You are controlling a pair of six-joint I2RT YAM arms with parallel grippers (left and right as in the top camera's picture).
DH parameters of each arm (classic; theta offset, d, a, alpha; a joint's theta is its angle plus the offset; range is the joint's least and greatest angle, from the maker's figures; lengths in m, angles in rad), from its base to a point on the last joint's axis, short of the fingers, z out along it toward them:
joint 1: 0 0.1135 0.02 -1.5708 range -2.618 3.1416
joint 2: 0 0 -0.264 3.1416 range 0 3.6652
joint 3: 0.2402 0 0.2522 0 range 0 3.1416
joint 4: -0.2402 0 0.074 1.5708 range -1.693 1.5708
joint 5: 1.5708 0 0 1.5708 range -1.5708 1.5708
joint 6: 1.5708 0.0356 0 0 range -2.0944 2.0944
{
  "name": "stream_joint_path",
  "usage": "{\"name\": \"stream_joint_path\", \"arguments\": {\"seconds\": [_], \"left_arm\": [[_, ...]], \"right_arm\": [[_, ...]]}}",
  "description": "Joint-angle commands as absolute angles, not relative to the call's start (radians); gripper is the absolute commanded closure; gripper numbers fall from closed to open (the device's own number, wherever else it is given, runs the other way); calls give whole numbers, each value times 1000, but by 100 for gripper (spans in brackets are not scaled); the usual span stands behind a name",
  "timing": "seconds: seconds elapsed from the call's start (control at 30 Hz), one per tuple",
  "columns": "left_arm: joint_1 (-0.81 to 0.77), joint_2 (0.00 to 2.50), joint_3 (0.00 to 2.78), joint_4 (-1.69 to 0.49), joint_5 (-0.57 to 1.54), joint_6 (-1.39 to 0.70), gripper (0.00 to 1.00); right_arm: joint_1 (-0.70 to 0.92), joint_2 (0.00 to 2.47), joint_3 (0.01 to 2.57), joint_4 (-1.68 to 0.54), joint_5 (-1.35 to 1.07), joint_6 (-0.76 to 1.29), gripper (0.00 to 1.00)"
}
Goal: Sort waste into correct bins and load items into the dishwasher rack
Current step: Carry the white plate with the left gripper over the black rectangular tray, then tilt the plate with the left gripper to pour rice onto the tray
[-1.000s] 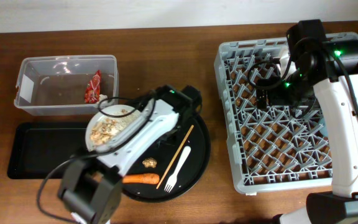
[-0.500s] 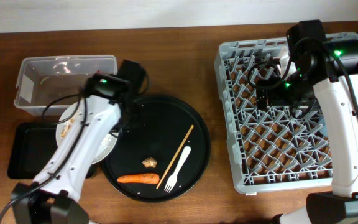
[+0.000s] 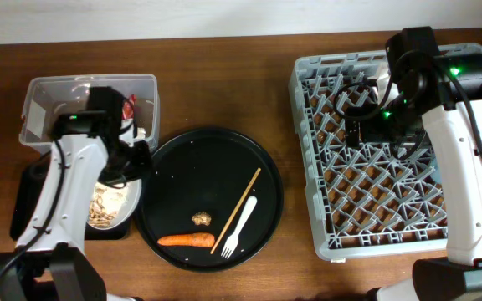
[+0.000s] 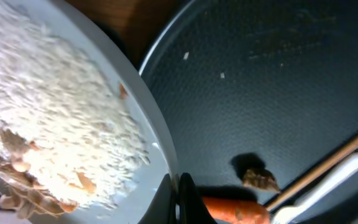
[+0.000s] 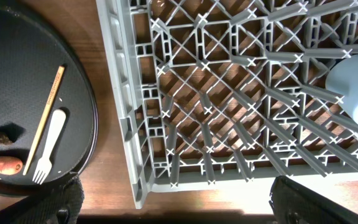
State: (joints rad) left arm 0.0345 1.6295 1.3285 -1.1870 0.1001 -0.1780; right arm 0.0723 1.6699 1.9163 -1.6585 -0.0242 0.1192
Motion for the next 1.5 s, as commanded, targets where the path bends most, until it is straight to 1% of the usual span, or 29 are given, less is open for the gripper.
{"name": "stream_joint_path", "arguments": {"seconds": [0.0, 0.07, 0.23, 0.4, 0.53, 0.8, 0.9, 1.1, 1.17, 1.2, 1.23, 1.27, 1.3, 1.33, 1.37, 1.4, 1.43, 1.47], "left_arm": [[121, 1604, 1315, -1182, 271, -55, 100], [167, 1604, 1315, -1182, 315, -27, 100], [287, 1604, 1315, -1193, 526, 80, 100], [373, 1604, 1315, -1208, 648, 152, 100], [457, 1604, 1315, -1233, 804, 226, 100], [627, 1604, 1315, -1300, 1021, 234, 100], [668, 1604, 1315, -1314, 1049, 242, 100], [682, 1604, 1315, -1363, 1126, 294, 100], [682, 1605, 1315, -1320, 1126, 311, 100], [684, 1607, 1315, -1342, 1153, 304, 100], [686, 1606, 1315, -1328, 1174, 343, 100], [686, 1607, 1315, -1283, 1136, 290, 100], [689, 1612, 1315, -1285, 1120, 225, 100], [691, 1612, 1315, -1298, 1129, 253, 100], [690, 1612, 1315, -1273, 1097, 251, 100], [690, 1614, 1315, -1295, 1101, 237, 100], [690, 1613, 1315, -1305, 1108, 278, 100], [690, 1615, 1315, -1288, 1074, 260, 100]], "right_arm": [[70, 1672, 1921, -1662, -15, 112, 1], [70, 1672, 1921, -1661, -15, 112, 1], [70, 1672, 1921, -1661, -15, 112, 1], [70, 1672, 1921, -1662, -15, 112, 1], [70, 1672, 1921, -1661, -14, 112, 1], [70, 1672, 1921, -1661, -14, 111, 1], [70, 1672, 1921, -1661, -14, 111, 1], [70, 1672, 1921, -1662, -14, 111, 1], [70, 1672, 1921, -1662, -14, 111, 1], [70, 1672, 1921, -1662, -14, 111, 1], [70, 1672, 1921, -1662, -14, 111, 1], [70, 1672, 1921, -1662, -14, 111, 1], [70, 1672, 1921, -1662, -14, 111, 1], [70, 1672, 1921, -1662, -14, 111, 1], [70, 1672, 1921, -1662, -14, 111, 1], [70, 1672, 1921, -1662, -14, 111, 1], [70, 1672, 1921, -1662, -14, 111, 1], [70, 1672, 1921, -1662, -14, 111, 1]]}}
